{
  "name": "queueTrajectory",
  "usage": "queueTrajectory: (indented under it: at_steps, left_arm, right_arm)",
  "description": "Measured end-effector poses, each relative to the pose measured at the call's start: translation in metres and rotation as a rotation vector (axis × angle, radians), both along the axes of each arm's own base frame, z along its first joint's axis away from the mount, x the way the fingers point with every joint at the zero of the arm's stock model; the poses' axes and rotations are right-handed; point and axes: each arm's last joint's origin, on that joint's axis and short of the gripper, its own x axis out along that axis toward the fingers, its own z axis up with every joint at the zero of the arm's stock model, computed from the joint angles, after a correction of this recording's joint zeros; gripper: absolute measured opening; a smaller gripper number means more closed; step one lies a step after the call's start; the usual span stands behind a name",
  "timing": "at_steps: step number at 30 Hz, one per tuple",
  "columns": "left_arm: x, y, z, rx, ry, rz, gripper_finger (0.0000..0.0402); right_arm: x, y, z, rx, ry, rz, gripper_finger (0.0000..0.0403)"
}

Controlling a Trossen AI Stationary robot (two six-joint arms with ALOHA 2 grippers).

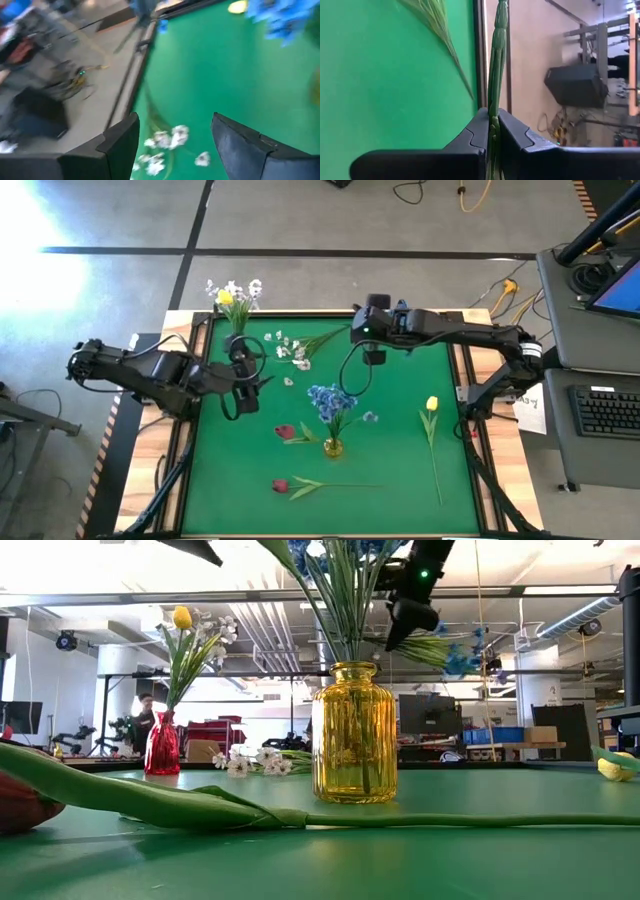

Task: Sort flowers into vase by color
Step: Put the blue flowers into the yellow vase

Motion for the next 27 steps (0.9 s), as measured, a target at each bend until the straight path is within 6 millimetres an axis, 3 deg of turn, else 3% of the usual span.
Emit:
queueTrajectory:
  at_steps: [11, 17, 27]
  left_arm:
    - [0.012, 0.025, 0.031, 0.11, -0.134, -0.053, 0.0228]
    - [0.027, 0.045, 0.045, 0.098, -0.177, -0.137, 0.0228]
    - [0.079, 0.082, 0.049, 0.211, -0.059, -0.117, 0.0228]
  right_arm:
    - [-0.034, -0.005, 0.041, -0.061, -0.137, -0.018, 0.0018]
    - [-0.031, -0.003, 0.043, -0.045, -0.158, 0.047, 0.0018]
    - [-0.024, -0.003, 0.044, -0.095, -0.152, 0.11, 0.0018]
